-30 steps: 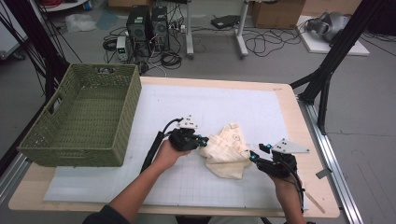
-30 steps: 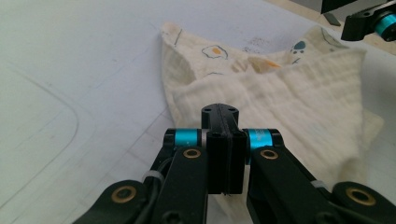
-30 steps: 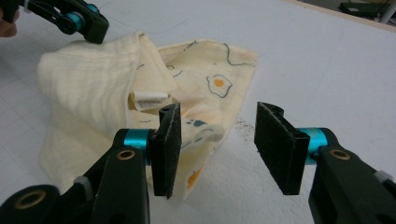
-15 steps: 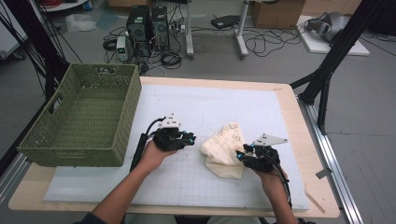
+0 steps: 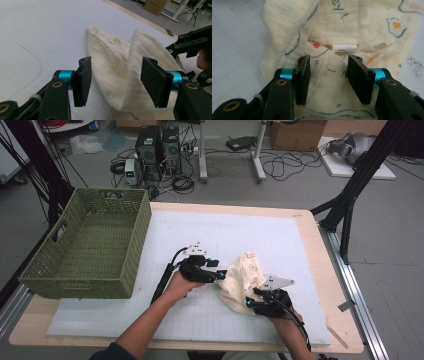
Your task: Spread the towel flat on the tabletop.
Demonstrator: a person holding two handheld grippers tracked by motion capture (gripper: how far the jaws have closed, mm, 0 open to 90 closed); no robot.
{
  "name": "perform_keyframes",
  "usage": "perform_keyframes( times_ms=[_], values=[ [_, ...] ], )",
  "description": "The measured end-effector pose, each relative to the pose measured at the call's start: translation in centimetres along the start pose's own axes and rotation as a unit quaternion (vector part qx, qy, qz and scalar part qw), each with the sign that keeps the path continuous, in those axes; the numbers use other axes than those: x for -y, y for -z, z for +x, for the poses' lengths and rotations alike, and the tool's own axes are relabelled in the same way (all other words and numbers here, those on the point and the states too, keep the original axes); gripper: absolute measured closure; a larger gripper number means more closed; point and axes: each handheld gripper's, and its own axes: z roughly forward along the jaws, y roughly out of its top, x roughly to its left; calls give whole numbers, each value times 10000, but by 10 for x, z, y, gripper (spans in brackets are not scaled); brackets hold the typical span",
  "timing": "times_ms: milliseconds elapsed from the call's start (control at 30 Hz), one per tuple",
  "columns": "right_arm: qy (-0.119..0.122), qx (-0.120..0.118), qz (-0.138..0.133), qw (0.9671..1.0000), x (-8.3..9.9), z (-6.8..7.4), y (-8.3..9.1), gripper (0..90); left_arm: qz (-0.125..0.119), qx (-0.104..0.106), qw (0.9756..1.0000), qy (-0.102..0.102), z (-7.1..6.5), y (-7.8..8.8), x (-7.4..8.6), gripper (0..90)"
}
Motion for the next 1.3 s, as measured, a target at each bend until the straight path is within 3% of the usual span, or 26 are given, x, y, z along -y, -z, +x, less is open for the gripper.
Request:
perform_keyframes(
  times_ms=[100, 133, 167, 233, 367, 467, 667, 833, 900, 967, 1000, 1067, 1100, 1133, 1233, 1300],
  values=[
    [14, 31, 25, 10000, 0, 2, -1, 535, 88, 132, 9999, -29, -4, -7, -2, 431],
    [-11, 35, 31, 10000, 0, 2, -1, 537, 181, 238, 9995, -104, -5, -9, -1, 504],
    [-35, 31, 19, 10000, 0, 1, -1, 550, 280, 285, 9988, -270, -6, -10, 0, 667],
    [-97, 52, 27, 9999, 1, 1, -1, 593, 452, 198, 9980, -398, -7, -9, 1, 866],
    [-127, -78, -32, 9999, 1, 1, 3, 785, 443, 134, 9981, -414, -5, 1, -1, 877],
    [-59, -122, -38, 9999, 1, 4, 5, 825, 479, -8, 9973, -554, -7, 13, -1, 877],
    [-31, -275, -67, 9996, 1, 11, 7, 813, 482, -216, 9960, -716, -13, 46, 10, 877],
    [56, -498, 0, 9987, -3, 21, 8, 729, 427, -466, 9959, -654, -13, 69, 27, 876],
    [-7, -548, -164, 9984, -6, 21, 12, 708, 406, -503, 9958, -647, -12, 75, 33, 875],
    [-175, -480, -436, 9977, -13, 16, 18, 688, 415, -522, 9958, -627, -10, 79, 37, 875],
    [-347, -294, -724, 9963, -24, 8, 24, 656, 376, -528, 9959, -623, -9, 81, 39, 875],
    [-359, -214, -774, 9961, -28, 4, 24, 647, 349, -521, 9961, -624, -9, 84, 40, 875],
    [-421, 68, -774, 9961, -38, -4, 20, 609, 345, -517, 9960, -640, -9, 85, 40, 875],
    [-421, 68, -774, 9961, -38, -4, 20, 609, 332, -503, 9960, -655, -9, 85, 41, 875],
    [-574, 333, -366, 9971, -50, -16, 0, 589, 321, -481, 9961, -666, -9, 85, 42, 875],
    [-716, 222, -81, 9972, -51, -19, -15, 558, 331, -468, 9960, -684, -9, 85, 44, 875]
  ],
)
